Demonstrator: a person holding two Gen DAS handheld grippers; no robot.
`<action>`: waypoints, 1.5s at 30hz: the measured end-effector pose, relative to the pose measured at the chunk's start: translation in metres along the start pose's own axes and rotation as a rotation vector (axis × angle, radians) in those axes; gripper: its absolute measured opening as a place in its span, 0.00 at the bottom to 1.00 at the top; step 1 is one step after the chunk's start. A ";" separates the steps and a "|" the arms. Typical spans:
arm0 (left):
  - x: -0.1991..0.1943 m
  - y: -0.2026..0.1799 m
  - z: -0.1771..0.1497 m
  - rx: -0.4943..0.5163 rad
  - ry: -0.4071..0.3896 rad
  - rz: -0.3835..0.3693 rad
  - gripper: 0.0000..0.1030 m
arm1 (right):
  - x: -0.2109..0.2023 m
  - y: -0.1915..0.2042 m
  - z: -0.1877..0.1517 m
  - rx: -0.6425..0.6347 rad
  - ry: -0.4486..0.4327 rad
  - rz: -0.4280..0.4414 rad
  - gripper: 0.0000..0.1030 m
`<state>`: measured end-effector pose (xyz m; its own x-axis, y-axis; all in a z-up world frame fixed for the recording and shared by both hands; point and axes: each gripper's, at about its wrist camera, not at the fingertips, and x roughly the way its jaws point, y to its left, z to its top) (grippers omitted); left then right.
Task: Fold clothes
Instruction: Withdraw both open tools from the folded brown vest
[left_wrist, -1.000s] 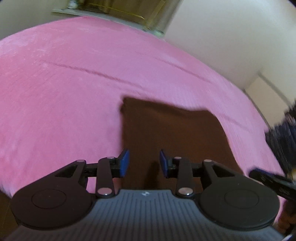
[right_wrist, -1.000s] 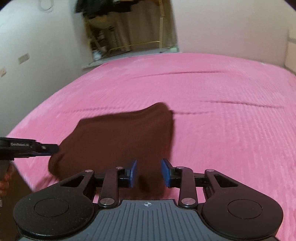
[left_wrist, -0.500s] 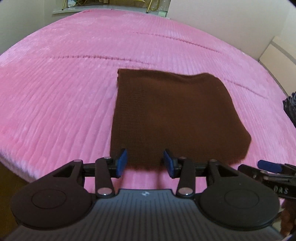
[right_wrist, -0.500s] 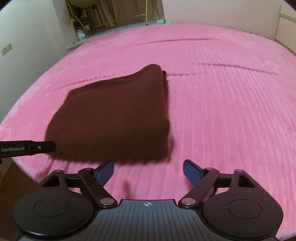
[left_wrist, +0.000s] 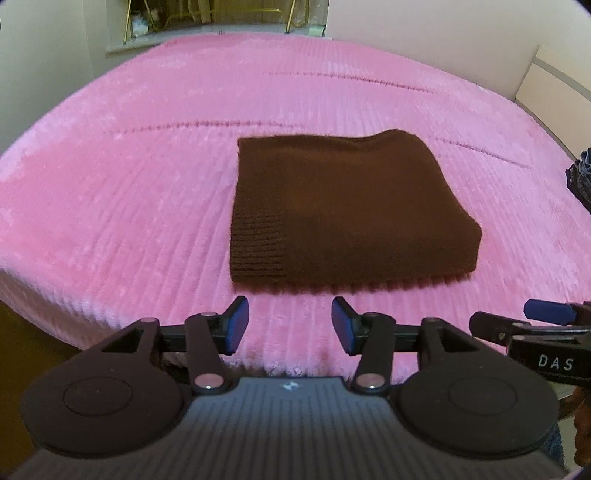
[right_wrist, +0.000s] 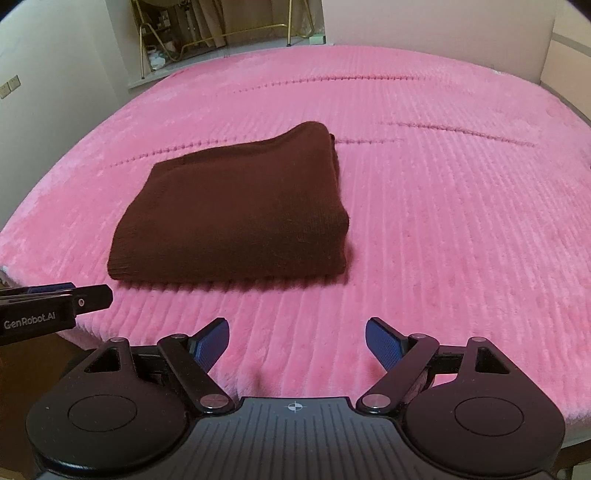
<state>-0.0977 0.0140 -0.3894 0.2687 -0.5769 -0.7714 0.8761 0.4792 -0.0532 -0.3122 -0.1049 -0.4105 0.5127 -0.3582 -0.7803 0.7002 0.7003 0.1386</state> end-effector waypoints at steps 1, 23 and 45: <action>-0.003 0.000 -0.001 0.003 -0.004 0.001 0.44 | 0.000 0.000 -0.001 0.000 0.002 0.000 0.81; -0.040 -0.007 -0.007 0.044 -0.082 -0.026 0.48 | -0.030 0.006 -0.010 -0.002 -0.027 -0.045 0.81; 0.005 -0.006 -0.010 0.039 0.020 -0.027 0.50 | 0.014 -0.004 -0.012 0.016 0.083 -0.068 0.81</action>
<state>-0.1058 0.0144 -0.3996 0.2371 -0.5753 -0.7828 0.8978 0.4376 -0.0496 -0.3140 -0.1053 -0.4289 0.4212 -0.3522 -0.8358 0.7404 0.6658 0.0925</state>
